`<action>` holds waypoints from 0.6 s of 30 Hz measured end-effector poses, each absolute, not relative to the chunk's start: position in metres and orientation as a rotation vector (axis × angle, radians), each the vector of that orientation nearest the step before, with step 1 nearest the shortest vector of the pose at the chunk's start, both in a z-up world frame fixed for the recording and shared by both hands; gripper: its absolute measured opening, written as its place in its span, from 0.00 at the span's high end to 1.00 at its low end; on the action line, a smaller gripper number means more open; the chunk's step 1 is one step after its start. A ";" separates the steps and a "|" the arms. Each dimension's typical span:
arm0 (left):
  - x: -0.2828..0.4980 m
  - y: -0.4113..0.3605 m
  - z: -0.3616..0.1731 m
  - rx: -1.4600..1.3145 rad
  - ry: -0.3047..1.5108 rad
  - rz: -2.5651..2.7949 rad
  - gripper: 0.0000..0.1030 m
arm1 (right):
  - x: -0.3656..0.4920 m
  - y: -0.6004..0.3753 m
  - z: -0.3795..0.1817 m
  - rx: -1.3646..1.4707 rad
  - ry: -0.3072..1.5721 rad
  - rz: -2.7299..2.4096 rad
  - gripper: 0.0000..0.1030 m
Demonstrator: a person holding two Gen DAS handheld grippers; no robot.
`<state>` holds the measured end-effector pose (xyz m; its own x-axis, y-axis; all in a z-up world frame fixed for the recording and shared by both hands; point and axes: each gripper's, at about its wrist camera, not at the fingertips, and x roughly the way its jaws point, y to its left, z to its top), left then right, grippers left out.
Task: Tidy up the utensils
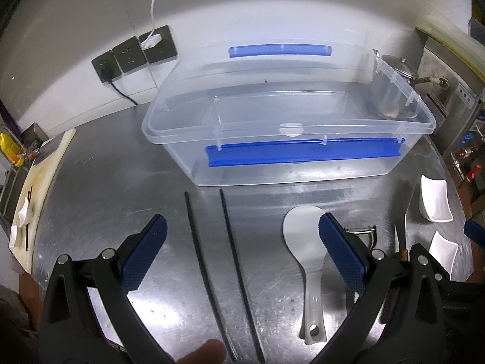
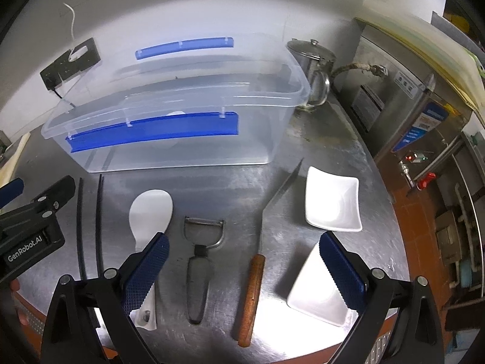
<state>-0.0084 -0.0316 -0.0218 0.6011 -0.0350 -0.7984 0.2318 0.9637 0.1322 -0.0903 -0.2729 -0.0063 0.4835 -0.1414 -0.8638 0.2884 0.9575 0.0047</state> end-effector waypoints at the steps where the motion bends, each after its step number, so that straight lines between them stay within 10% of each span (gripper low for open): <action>1: -0.008 -0.033 -0.022 0.235 0.917 -0.160 0.06 | -0.091 -0.274 -0.007 0.159 1.036 -0.268 0.04; 18: -0.009 -0.027 -0.024 0.245 0.932 -0.131 0.06 | -0.089 -0.269 -0.008 0.138 1.047 -0.247 0.04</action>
<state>-0.0086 -0.0273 -0.0243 0.5908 -0.0056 -0.8068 0.2163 0.9645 0.1517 -0.0892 -0.2689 -0.0076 0.4757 -0.1360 -0.8690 0.2668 0.9637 -0.0048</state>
